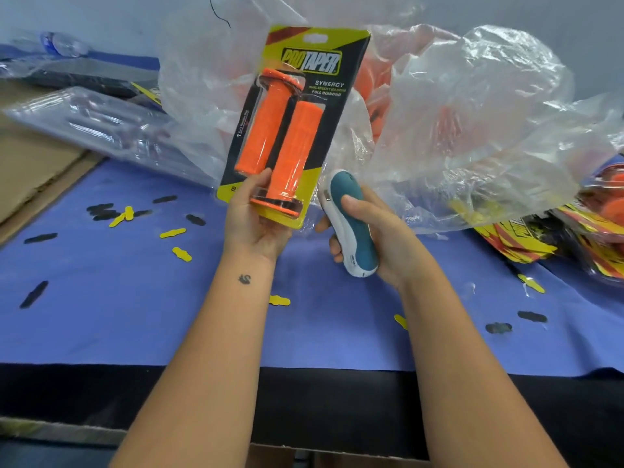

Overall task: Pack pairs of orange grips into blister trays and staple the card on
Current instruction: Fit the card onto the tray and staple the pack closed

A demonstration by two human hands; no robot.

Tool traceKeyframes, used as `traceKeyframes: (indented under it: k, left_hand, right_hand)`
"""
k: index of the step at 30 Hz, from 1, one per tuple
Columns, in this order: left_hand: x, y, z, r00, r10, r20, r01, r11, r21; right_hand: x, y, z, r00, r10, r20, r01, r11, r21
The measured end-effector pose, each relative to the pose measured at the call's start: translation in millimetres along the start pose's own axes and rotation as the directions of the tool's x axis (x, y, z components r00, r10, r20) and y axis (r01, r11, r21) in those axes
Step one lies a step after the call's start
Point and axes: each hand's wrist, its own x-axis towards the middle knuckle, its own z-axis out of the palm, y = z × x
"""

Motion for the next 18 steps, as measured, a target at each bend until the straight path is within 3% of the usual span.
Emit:
traceKeyframes:
  k: [5, 11, 18]
  left_hand:
    - [0.9, -0.5, 1.1, 0.997, 0.049, -0.065, -0.04, 0.992, 0.121]
    - [1.5, 1.2, 0.1, 0.998, 0.053, -0.04, -0.028, 0.878, 0.479]
    - [0.9, 6.2, -3.0, 0.995, 0.08, -0.056, -0.038, 0.841, 0.54]
  right_hand:
    - [-0.4, -1.4, 0.3, 1.0, -0.03, 0.008, 0.03, 0.999, -0.019]
    - [2.2, 0.7, 1.8, 0.996, 0.025, -0.091, -0.042, 0.982, -0.184]
    - [5.7, 2.5, 3.7, 0.983, 0.032, -0.18, -0.037, 0.999, -0.026]
